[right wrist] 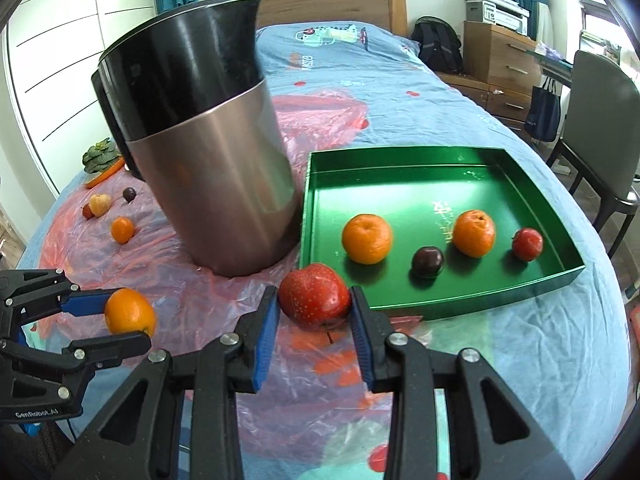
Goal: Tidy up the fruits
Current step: 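Carry the tangerine and red apple past the kettle over the green tray, then lower both fruits into the green tray and open both tools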
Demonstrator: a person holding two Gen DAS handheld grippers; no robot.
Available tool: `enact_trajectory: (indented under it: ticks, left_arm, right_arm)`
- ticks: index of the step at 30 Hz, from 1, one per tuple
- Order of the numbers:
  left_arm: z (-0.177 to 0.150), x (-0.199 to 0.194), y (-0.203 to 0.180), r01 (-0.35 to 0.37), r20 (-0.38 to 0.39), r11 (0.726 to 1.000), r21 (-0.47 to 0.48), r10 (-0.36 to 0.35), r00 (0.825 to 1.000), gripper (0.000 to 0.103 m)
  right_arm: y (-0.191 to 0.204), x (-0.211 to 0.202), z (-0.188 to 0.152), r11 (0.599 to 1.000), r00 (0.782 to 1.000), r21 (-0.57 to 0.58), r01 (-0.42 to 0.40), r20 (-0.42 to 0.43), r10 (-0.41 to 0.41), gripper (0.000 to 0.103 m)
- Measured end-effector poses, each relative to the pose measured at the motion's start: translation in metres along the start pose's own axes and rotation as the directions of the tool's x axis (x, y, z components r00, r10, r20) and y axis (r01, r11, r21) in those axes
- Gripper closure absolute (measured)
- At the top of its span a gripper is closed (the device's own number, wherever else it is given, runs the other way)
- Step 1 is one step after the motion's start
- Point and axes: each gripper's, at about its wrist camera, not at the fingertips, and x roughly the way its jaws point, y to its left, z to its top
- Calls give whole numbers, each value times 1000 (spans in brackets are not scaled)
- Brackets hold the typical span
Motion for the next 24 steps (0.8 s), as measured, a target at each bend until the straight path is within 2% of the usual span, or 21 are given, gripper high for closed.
enact_trajectory:
  ticks: [12,18,24]
  left_arm:
    - [70,45,-53,64,41,995,71,-67,997,70]
    - [109,78,-62,70,39,993,94,-74,996,70]
    - [145,120,-52,38,4,997,68,-39,999,70]
  right_arm:
    - [-72,8,34,996,994,47,78,71,-81,40]
    - [-104,23,54,992,990,47,116,79,-119,40]
    - [-133,50,72,986,986,58,156,56,-159,40]
